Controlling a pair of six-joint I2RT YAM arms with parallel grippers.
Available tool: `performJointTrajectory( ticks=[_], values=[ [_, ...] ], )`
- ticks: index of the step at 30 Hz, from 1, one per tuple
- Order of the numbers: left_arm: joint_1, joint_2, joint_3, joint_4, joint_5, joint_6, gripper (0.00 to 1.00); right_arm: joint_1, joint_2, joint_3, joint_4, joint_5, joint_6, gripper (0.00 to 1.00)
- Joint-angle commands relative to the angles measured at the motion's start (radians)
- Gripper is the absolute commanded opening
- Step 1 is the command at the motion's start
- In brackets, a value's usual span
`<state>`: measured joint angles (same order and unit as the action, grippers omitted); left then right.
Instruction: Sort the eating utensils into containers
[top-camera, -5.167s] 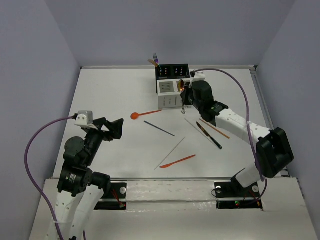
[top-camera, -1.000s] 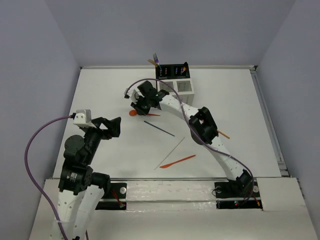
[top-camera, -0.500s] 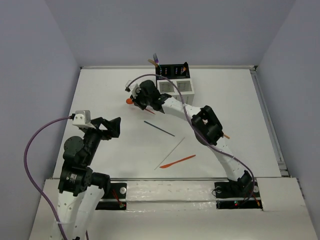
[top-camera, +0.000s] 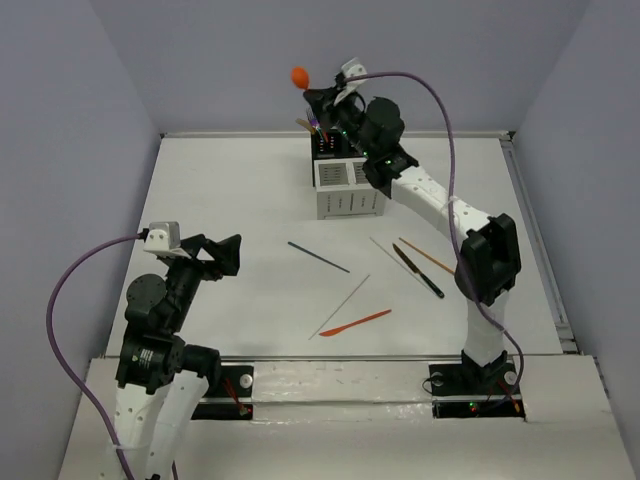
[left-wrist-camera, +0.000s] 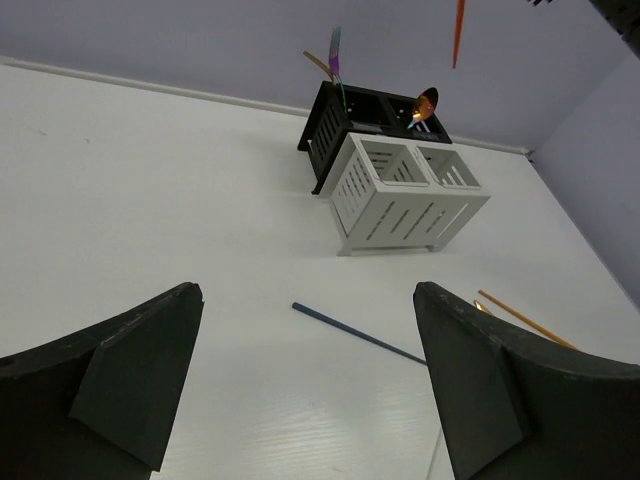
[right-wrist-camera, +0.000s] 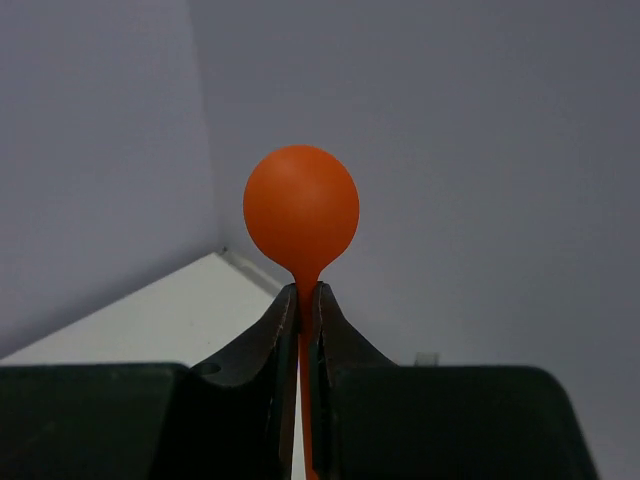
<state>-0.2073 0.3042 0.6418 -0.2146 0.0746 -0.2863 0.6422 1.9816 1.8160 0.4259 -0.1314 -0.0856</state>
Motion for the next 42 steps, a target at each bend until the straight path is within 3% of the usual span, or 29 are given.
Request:
performJointTrajectory(
  ticks=[1,10,19,30,39,42],
  values=[
    [0.005,-0.001,0.018,0.050,0.004,0.001,0.99,-0.148,0.017,-0.004,0.137,0.088,0.156,0.07],
    [0.005,0.024,0.022,0.044,-0.007,0.001,0.99,-0.285,0.221,0.215,0.139,0.125,0.244,0.07],
    [0.005,0.049,0.024,0.047,-0.002,0.007,0.99,-0.308,0.385,0.321,0.159,0.018,0.308,0.07],
    [0.005,0.064,0.025,0.049,0.010,0.012,0.99,-0.308,0.399,0.184,0.243,0.013,0.293,0.07],
    [0.014,0.069,0.027,0.052,0.024,0.015,0.99,-0.308,0.408,0.169,0.251,0.029,0.283,0.08],
    [0.014,0.065,0.025,0.052,0.024,0.015,0.99,-0.308,0.393,0.143,0.267,0.027,0.287,0.12]
  ],
)
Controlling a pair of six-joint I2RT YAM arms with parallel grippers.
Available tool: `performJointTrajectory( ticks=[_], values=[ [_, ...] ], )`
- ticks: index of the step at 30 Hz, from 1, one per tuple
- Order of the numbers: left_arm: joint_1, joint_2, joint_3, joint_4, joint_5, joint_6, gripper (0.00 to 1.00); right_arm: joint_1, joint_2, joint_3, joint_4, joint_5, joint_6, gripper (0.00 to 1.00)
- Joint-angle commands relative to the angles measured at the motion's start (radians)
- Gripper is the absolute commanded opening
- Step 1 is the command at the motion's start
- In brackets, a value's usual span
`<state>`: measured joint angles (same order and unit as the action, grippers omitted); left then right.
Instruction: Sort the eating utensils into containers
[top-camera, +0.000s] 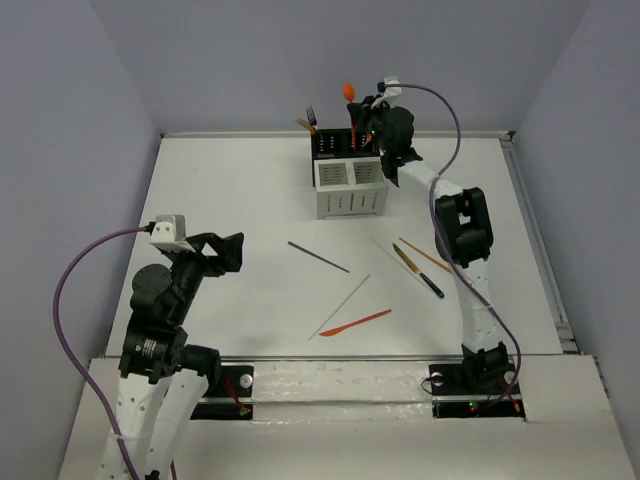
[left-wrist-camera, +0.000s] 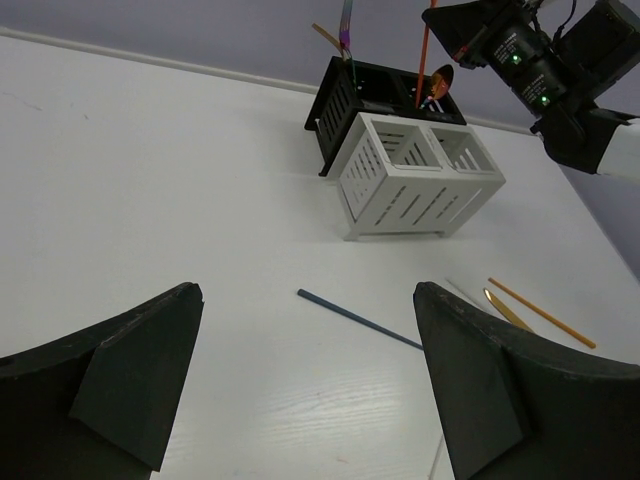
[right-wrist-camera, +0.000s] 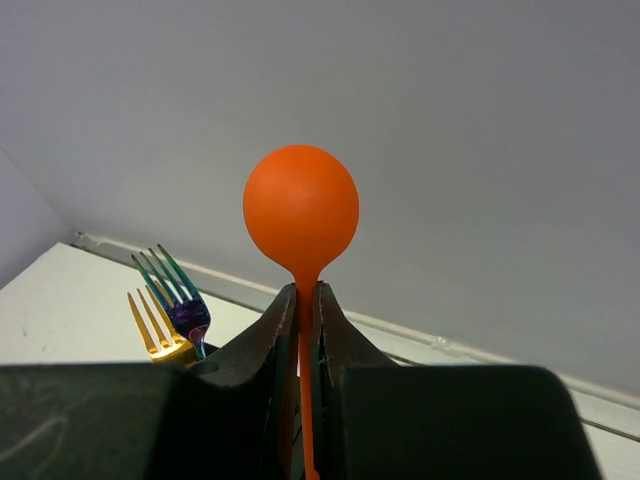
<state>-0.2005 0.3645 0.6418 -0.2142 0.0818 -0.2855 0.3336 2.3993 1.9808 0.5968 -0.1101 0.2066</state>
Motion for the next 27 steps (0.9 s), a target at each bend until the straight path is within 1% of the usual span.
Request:
performJointTrajectory(
  ticks=[1,3,4,7,9,16,17,18,19,20,21,23,24,25,26,27],
  values=[
    [0.007,0.004,0.025,0.052,0.018,0.014,0.99,0.001,-0.029,-0.030,0.106,0.003,-0.009,0.18],
    [0.007,0.002,0.025,0.050,0.016,0.014,0.99,0.001,-0.051,-0.057,0.113,0.003,-0.012,0.25],
    [0.007,0.001,0.025,0.052,0.016,0.013,0.99,0.001,-0.058,-0.069,0.123,0.003,-0.013,0.32],
    [0.007,-0.006,0.024,0.053,0.016,0.011,0.99,0.001,-0.106,-0.128,0.152,-0.010,-0.019,0.43],
    [0.007,-0.010,0.022,0.055,0.019,0.011,0.99,0.001,-0.158,-0.186,0.170,-0.014,-0.018,0.45],
    [0.016,-0.025,0.021,0.056,0.019,0.009,0.99,0.001,-0.348,-0.350,0.212,-0.037,-0.007,0.45],
    [0.016,-0.029,0.022,0.055,0.019,0.009,0.99,0.001,-0.380,-0.406,0.219,-0.036,-0.003,0.44],
    [0.016,-0.030,0.021,0.056,0.018,0.009,0.99,0.001,-0.446,-0.434,0.215,-0.031,0.010,0.42],
    [0.016,-0.035,0.021,0.056,0.019,0.008,0.99,0.001,-0.510,-0.482,0.181,-0.031,0.016,0.39],
    [0.016,-0.036,0.021,0.056,0.021,0.008,0.99,0.001,-0.511,-0.482,0.152,-0.037,0.019,0.39],
    [0.016,-0.038,0.021,0.055,0.021,0.008,0.99,0.001,-0.570,-0.511,0.112,-0.048,0.030,0.34],
    [0.016,-0.045,0.021,0.056,0.024,0.006,0.99,0.001,-0.627,-0.536,0.017,-0.060,0.045,0.29],
    [0.016,-0.048,0.021,0.053,0.021,0.006,0.99,0.001,-0.688,-0.565,-0.085,-0.062,0.062,0.18],
    [0.016,-0.056,0.018,0.056,0.026,0.003,0.99,0.001,-0.718,-0.582,-0.136,-0.080,0.074,0.11],
    [0.016,-0.058,0.018,0.056,0.026,0.003,0.99,0.001,-0.786,-0.636,-0.225,-0.091,0.085,0.07],
    [0.016,-0.059,0.018,0.058,0.026,0.003,0.99,0.001,-0.787,-0.637,-0.256,-0.098,0.085,0.07]
  ],
)
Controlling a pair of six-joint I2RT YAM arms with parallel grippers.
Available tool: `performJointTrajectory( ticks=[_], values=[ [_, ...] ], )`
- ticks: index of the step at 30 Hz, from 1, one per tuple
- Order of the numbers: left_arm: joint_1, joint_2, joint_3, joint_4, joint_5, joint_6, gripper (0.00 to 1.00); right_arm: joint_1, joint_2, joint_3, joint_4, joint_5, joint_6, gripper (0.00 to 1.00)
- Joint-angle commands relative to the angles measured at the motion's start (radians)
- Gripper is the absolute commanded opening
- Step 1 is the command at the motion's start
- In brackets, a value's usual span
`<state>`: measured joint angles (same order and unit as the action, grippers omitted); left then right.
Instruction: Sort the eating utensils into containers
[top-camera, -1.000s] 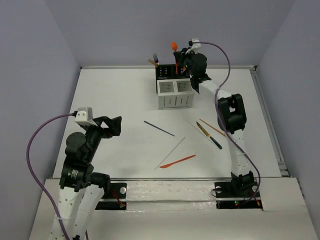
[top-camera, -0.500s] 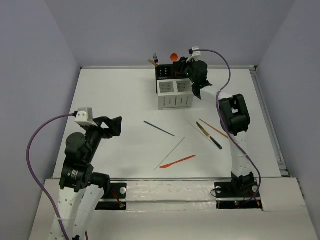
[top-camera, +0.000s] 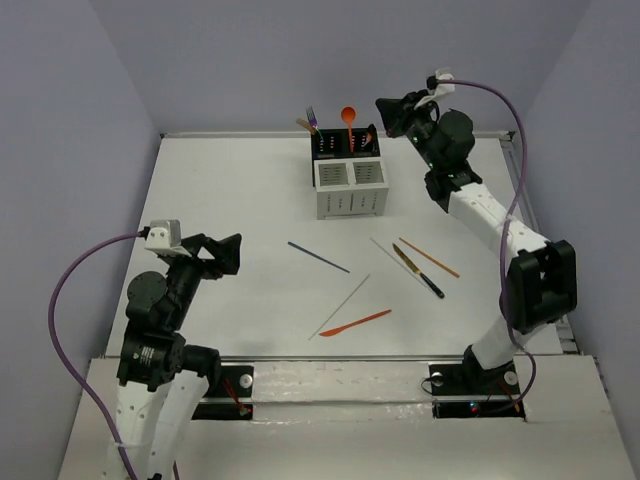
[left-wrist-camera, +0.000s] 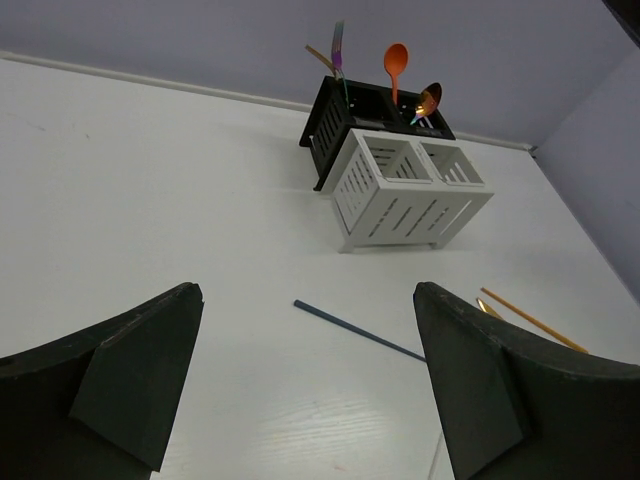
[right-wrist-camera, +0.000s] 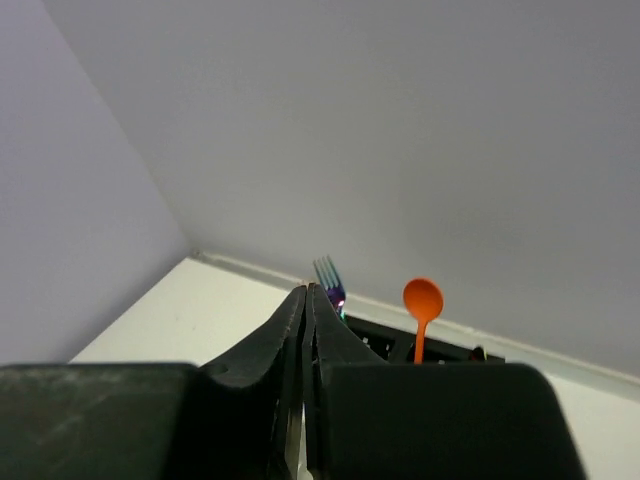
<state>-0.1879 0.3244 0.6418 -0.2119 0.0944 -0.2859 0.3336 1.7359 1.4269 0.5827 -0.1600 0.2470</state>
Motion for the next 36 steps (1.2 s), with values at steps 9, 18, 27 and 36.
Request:
performJointTrajectory(
  ticks=[9,18,27,36],
  values=[
    [-0.007,-0.031,0.012,0.063,0.033,-0.001,0.99,0.105,-0.423,-0.434,-0.616,-0.023,0.100,0.07],
    [-0.025,-0.051,0.010,0.060,0.021,-0.004,0.99,0.292,-0.512,-0.632,-0.837,0.089,0.167,0.41],
    [-0.035,-0.058,0.010,0.058,0.019,-0.004,0.99,0.413,-0.383,-0.663,-0.768,0.148,0.255,0.61],
    [-0.035,-0.065,0.012,0.055,0.015,-0.004,0.99,0.463,-0.250,-0.626,-0.759,0.209,0.276,0.61]
  ],
)
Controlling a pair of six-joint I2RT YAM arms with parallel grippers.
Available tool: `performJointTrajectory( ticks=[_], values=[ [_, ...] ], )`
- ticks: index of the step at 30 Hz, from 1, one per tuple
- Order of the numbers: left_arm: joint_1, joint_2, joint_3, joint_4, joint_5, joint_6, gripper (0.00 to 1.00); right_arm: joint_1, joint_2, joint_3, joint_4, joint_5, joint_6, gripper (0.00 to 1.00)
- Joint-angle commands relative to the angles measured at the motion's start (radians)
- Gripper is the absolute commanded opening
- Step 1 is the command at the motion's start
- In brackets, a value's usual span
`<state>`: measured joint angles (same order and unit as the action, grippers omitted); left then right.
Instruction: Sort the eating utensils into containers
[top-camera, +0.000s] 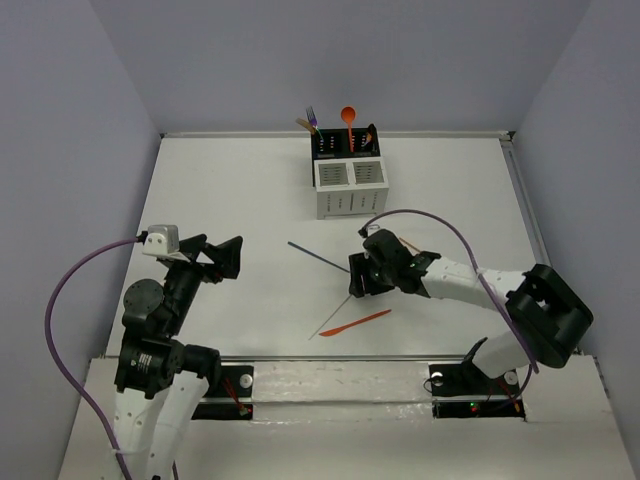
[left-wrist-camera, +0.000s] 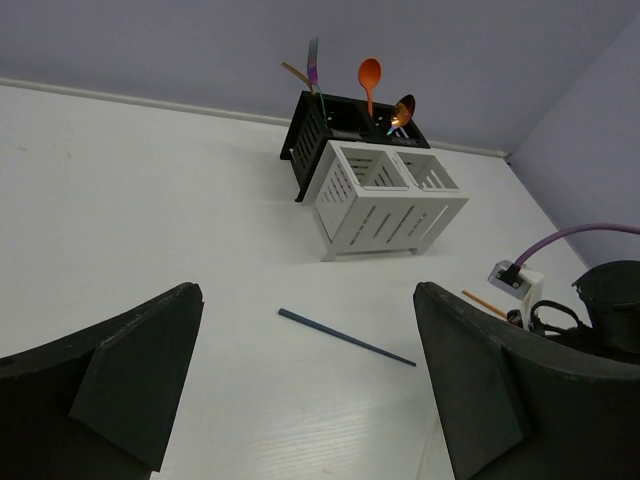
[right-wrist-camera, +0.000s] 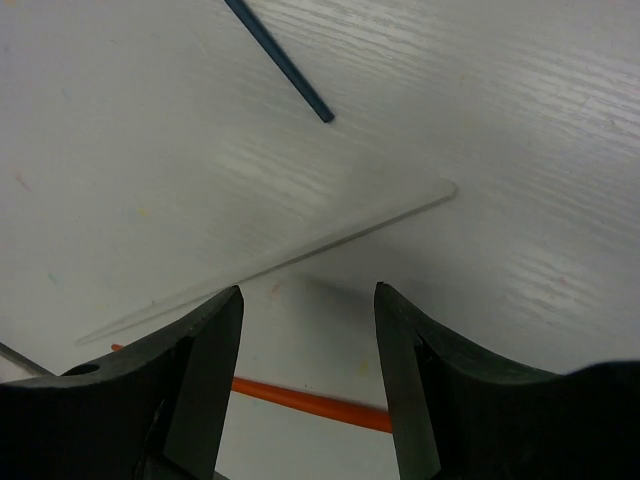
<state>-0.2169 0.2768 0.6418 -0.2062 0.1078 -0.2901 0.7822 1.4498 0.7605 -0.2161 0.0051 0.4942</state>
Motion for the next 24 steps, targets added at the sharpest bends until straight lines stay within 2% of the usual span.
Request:
performJointTrajectory(
  ticks=[1,8,24],
  values=[
    [-0.006,-0.018,0.012,0.051,0.003,0.000,0.99,0.014,0.044,0.042,0.050,0.047,0.029,0.61],
    [-0.006,-0.019,0.012,0.050,0.001,-0.001,0.99,0.023,0.124,0.097,0.040,0.101,0.030,0.60],
    [-0.006,-0.024,0.012,0.050,0.001,0.000,0.99,0.135,0.280,0.223,-0.023,0.231,0.053,0.48]
  ],
)
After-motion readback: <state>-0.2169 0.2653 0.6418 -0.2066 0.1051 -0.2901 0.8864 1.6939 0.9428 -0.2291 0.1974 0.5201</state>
